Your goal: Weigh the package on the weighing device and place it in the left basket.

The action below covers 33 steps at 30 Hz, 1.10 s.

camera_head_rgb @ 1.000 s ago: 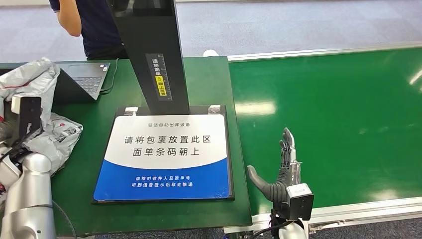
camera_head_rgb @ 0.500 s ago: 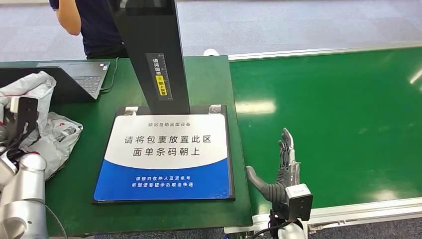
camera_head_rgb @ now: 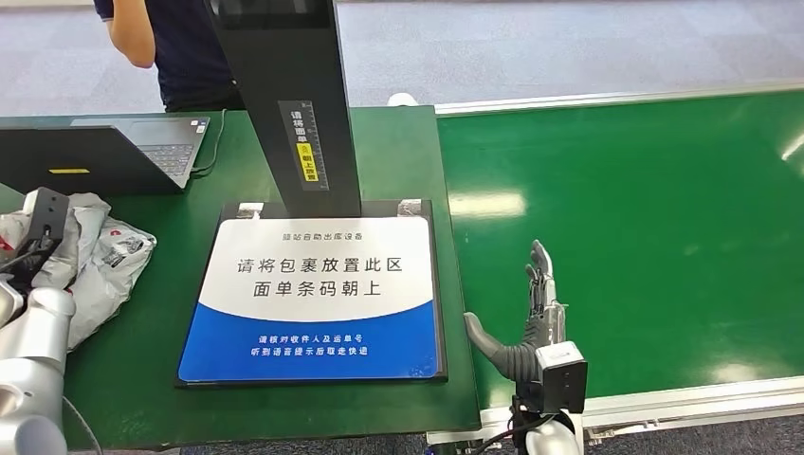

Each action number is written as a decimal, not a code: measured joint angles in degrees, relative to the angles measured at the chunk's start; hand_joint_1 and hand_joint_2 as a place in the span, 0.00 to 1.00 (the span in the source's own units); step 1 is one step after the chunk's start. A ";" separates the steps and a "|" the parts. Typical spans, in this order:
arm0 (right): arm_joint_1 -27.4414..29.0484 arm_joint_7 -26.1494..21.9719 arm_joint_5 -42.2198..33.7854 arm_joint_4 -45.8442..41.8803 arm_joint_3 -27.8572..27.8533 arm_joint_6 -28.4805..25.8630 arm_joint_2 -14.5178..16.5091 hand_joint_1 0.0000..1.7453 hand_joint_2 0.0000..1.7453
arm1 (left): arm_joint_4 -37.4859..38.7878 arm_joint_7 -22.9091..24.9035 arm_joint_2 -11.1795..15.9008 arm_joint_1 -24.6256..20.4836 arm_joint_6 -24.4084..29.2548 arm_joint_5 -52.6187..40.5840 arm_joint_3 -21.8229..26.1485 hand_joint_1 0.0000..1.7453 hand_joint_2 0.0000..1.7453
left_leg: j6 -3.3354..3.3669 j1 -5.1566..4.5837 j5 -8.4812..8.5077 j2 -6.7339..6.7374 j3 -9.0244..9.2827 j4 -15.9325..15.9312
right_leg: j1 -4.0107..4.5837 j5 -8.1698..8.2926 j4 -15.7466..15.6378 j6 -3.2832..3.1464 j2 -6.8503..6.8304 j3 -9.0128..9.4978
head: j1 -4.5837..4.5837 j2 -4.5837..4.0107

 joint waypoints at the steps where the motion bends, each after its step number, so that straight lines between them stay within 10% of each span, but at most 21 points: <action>1: -0.02 0.19 0.31 -0.09 -0.01 0.09 0.15 0.00 1.00 | 0.35 0.16 0.03 -0.61 -0.37 -0.61 -0.31 0.00 0.00 | 0.00 0.00 0.00 0.00 0.00 0.00 | 0.00 0.01 0.00 0.00 0.00 0.00 | 0.01 0.00; 2: -0.02 0.32 0.55 -0.17 -0.02 0.20 0.28 0.00 1.00 | 0.63 0.15 0.03 -1.19 -0.57 -0.94 -0.58 0.00 0.00 | 0.00 0.00 0.00 0.00 0.00 0.00 | -0.01 0.01 0.00 -0.01 0.00 0.00 | 0.01 0.00; 6: 0.00 0.39 1.12 -0.36 -0.13 0.54 0.48 0.00 1.00 | 1.21 -0.85 0.02 -2.69 -1.05 -0.94 -0.92 0.00 1.00 | 0.00 -0.01 0.00 0.01 0.01 0.02 | -0.01 0.02 0.00 -0.01 0.01 0.00 | 0.01 0.00; 12: 0.16 0.39 1.30 -0.74 -0.43 0.41 0.53 0.00 1.00 | 1.27 -5.76 -0.39 -3.75 -2.71 3.38 -0.88 0.00 1.00 | 0.00 -0.01 0.00 0.02 0.01 0.02 | 0.00 0.01 -0.01 -0.02 0.01 -0.03 | 0.00 0.00; 20: 1.05 0.32 2.38 -1.78 -0.93 0.21 0.60 0.00 1.00 | -4.88 -28.07 -5.34 -3.52 -17.34 34.88 1.98 0.00 1.00 | 0.00 -0.01 0.00 0.08 0.00 0.04 | -0.02 0.06 0.00 -0.04 0.09 -0.03 | 0.01 0.00; 25: 1.12 0.37 3.07 -1.92 -1.26 1.39 0.64 0.00 1.00 | -22.22 -32.10 -9.14 4.11 -25.26 53.50 -1.37 0.00 1.00 | -0.02 -0.03 -0.04 0.13 -0.01 0.04 | -0.04 0.03 -0.02 -0.03 0.14 -0.06 | 0.00 0.00; 33: 1.17 0.05 3.30 -1.65 -1.40 1.67 0.66 0.00 1.00 | -42.16 -34.06 -12.10 16.05 -28.77 58.06 -11.59 0.00 1.00 | -0.03 -0.03 -0.06 0.11 -0.03 0.03 | -0.04 0.01 -0.03 -0.01 0.13 -0.07 | 0.00 0.00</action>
